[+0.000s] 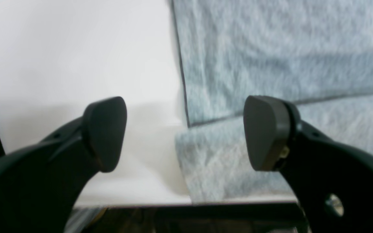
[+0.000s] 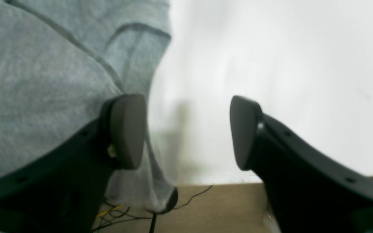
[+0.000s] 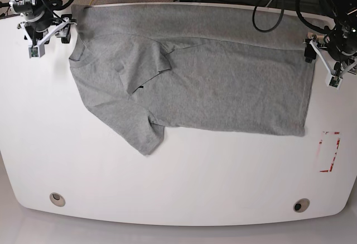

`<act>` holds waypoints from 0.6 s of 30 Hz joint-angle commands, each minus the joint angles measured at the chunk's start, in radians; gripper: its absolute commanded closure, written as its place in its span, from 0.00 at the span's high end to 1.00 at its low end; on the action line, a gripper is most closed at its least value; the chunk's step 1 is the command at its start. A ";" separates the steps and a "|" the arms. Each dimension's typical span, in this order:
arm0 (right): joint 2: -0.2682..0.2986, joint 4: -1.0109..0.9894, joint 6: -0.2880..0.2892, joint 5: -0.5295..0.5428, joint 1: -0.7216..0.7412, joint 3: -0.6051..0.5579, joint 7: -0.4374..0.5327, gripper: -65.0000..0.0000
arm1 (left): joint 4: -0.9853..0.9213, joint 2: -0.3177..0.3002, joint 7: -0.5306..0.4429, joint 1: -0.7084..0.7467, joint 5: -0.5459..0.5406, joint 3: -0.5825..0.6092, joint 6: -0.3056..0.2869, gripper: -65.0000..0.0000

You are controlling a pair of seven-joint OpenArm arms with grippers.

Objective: Fold the T-shirt properly
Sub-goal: 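Release the shirt edge with both grippers and raise them, then move both grippers down to the shirt's hem corners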

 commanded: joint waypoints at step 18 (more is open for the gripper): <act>0.015 -0.271 0.001 -0.309 0.518 -0.095 -0.022 0.60 | 0.016 -0.015 -0.014 -0.012 -0.003 -0.011 -0.001 0.80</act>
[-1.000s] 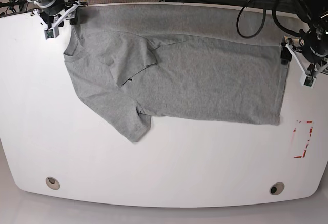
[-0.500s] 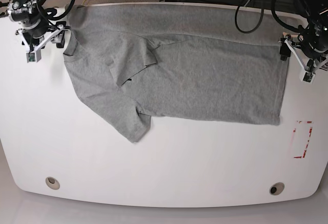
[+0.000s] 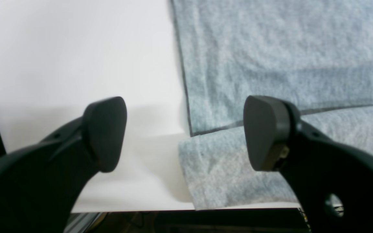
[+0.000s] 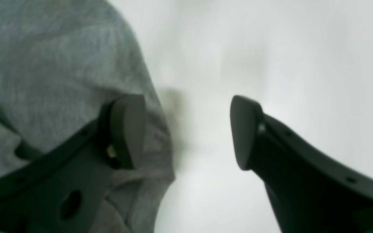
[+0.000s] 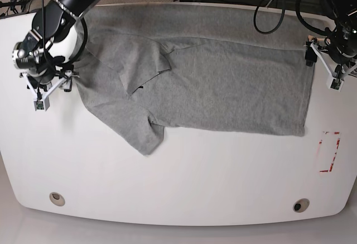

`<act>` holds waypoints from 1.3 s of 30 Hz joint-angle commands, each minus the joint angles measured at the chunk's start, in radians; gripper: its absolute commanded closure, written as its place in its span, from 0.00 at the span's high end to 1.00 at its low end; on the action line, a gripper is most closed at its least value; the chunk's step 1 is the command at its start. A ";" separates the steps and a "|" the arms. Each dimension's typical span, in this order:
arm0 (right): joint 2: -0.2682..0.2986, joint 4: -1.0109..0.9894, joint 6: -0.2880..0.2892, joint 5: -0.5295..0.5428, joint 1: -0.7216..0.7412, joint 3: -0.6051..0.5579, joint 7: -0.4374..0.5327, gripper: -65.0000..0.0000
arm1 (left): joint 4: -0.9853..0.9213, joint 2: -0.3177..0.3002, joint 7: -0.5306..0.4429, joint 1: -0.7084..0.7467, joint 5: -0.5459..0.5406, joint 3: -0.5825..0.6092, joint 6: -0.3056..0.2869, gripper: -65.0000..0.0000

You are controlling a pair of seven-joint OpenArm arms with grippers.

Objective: Fold the T-shirt properly
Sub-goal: 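Move both grippers down to the shirt's hem corners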

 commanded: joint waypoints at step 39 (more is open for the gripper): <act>-0.048 -0.559 0.001 -0.162 0.295 -0.138 0.273 0.11 | -0.178 0.053 -0.077 -0.404 0.405 -0.010 -0.001 0.80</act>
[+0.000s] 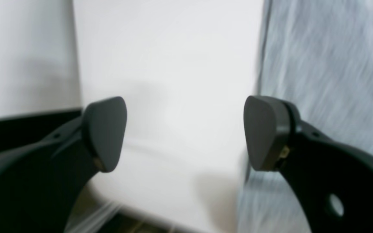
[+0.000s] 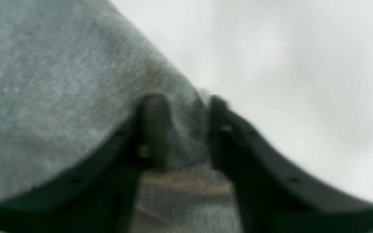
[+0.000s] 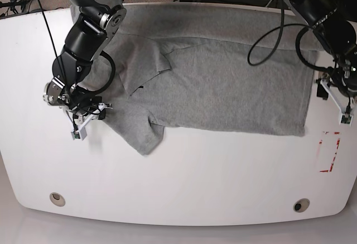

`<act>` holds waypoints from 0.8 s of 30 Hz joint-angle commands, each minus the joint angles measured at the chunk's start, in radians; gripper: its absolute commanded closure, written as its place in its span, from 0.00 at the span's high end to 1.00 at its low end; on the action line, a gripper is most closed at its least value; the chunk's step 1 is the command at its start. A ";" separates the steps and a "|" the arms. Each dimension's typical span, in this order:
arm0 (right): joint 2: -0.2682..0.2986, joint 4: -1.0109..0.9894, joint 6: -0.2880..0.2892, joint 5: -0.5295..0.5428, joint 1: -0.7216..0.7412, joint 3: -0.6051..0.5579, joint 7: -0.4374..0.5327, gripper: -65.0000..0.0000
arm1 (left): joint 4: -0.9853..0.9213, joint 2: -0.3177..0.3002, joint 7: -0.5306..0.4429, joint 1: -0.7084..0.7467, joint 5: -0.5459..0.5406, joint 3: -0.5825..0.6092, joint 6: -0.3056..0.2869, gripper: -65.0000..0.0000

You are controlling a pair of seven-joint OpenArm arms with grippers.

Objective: Fold the T-shirt properly
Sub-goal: 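Move both grippers down to the shirt's hem corners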

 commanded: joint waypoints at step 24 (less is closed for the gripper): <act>0.009 0.014 0.002 0.014 0.023 -0.075 -0.009 0.00 | -0.763 -0.019 -0.488 -0.323 -0.005 0.008 0.075 0.80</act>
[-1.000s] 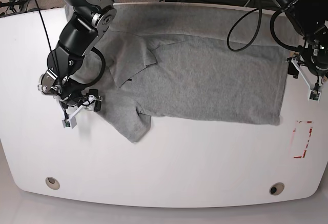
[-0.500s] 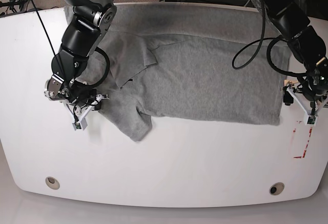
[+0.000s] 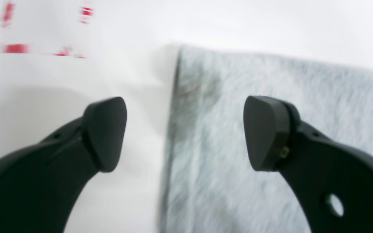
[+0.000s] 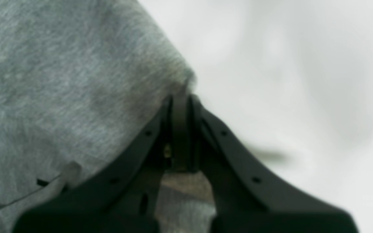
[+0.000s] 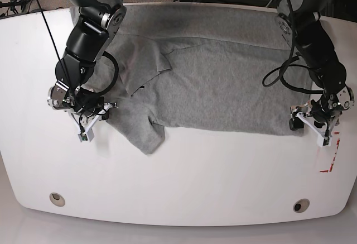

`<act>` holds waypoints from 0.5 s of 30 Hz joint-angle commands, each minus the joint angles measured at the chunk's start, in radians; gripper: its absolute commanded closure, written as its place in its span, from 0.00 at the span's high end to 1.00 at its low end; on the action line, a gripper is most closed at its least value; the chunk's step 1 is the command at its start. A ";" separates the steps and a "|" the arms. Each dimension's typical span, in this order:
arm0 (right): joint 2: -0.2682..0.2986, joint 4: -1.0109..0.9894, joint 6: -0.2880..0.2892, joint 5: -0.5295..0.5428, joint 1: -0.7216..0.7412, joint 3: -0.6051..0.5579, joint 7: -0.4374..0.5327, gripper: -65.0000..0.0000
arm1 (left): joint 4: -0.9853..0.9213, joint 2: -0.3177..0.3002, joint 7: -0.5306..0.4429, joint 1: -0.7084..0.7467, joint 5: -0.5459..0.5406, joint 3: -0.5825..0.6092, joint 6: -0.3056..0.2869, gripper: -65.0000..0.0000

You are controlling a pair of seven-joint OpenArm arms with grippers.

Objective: Fold the T-shirt properly
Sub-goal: 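Move both grippers down to the shirt's hem corners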

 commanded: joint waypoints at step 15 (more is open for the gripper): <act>0.012 0.018 0.001 0.008 0.023 -0.002 0.006 0.00 | -0.256 -0.034 -0.177 -0.099 -0.012 0.096 0.006 0.80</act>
